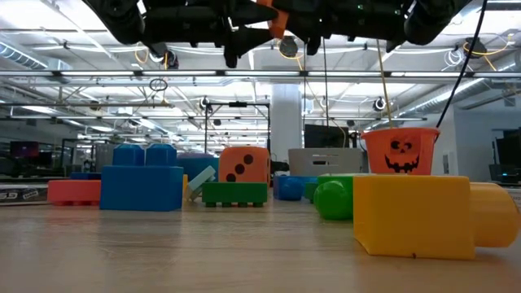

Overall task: Pick & Place Toys
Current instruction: Put the orange game piece into the black bin

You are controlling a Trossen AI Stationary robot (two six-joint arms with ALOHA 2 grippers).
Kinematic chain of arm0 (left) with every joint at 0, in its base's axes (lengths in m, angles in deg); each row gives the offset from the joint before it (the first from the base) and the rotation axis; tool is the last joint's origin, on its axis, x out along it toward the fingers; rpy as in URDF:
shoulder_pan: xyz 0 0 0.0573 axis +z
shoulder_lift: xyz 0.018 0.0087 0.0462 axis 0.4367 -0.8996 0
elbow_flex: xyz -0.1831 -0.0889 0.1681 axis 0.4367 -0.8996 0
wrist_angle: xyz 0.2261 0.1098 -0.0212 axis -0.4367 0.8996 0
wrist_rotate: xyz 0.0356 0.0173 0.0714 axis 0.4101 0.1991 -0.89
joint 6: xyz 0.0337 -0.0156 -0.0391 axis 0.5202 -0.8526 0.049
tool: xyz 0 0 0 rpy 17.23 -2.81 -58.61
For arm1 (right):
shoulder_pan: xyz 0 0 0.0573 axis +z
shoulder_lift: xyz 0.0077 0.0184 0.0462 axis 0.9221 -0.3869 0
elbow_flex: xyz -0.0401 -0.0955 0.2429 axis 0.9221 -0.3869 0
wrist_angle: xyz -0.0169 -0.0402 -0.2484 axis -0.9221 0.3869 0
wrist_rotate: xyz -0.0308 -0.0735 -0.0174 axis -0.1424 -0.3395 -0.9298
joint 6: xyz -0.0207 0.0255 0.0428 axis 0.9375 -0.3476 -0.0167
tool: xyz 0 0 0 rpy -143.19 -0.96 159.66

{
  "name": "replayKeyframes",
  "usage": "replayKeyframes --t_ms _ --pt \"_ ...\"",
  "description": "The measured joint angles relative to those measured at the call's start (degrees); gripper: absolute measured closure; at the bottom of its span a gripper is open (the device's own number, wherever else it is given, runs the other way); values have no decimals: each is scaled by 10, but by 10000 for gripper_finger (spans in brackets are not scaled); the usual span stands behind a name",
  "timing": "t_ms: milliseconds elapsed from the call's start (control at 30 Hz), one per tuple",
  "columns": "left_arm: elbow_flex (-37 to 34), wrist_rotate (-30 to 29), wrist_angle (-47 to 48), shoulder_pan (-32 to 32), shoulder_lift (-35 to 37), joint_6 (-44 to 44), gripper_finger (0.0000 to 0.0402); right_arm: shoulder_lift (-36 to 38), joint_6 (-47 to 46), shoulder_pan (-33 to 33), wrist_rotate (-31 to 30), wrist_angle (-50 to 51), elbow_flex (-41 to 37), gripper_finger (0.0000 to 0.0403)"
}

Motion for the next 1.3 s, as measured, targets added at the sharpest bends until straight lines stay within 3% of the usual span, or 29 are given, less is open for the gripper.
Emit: replayKeyframes --t_ms 167,400,667,1100,1300 --pt "0 1 -4 0 -4 -6 194 0 1 1 1 0 0 269" --pt "0 0 -7 0 -5 -4 254 0 -3 1 -1 -1 0 268" --pt "0 0 -7 0 -5 2 234 0 -6 1 -1 0 0 266" --pt "0 2 5 3 -1 9 256 6 -7 -3 0 -13 0 185" --pt "0 -1 83 18 55 33 248 39 5 -21 0 14 1 162"
